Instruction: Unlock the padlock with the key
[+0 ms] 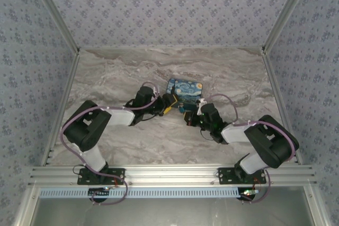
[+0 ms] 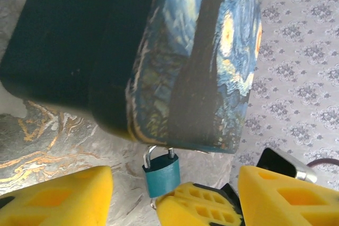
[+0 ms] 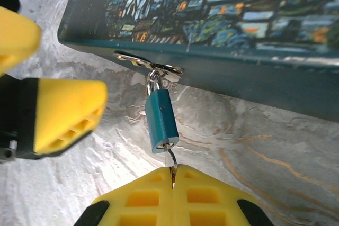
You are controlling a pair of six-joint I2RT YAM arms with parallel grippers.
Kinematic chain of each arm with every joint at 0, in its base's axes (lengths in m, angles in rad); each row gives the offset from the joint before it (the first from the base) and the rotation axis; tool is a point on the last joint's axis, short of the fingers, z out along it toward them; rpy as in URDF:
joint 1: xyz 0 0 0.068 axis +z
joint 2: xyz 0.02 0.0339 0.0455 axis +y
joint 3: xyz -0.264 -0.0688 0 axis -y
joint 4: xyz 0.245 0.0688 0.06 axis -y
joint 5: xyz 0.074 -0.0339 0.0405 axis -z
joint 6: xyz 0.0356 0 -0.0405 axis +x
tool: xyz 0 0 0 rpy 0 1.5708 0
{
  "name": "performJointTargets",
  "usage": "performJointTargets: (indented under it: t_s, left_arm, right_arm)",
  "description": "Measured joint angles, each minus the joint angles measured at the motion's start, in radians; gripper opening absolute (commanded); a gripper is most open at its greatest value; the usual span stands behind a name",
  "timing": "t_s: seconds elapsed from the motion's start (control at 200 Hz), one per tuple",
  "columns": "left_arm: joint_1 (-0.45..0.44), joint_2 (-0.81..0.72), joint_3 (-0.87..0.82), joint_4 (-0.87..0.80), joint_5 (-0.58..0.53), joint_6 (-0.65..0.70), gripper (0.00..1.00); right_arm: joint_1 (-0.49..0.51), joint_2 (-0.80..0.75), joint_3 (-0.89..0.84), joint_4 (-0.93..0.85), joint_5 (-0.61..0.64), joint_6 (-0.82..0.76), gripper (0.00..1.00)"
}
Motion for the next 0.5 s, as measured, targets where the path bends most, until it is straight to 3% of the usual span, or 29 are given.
performJointTargets:
  t_s: [0.5]
  left_arm:
    - [-0.036,0.069,-0.011,0.095,0.000,-0.075,0.47]
  right_arm:
    - [0.000,0.000,0.058,-0.037,-0.039,0.184,0.00]
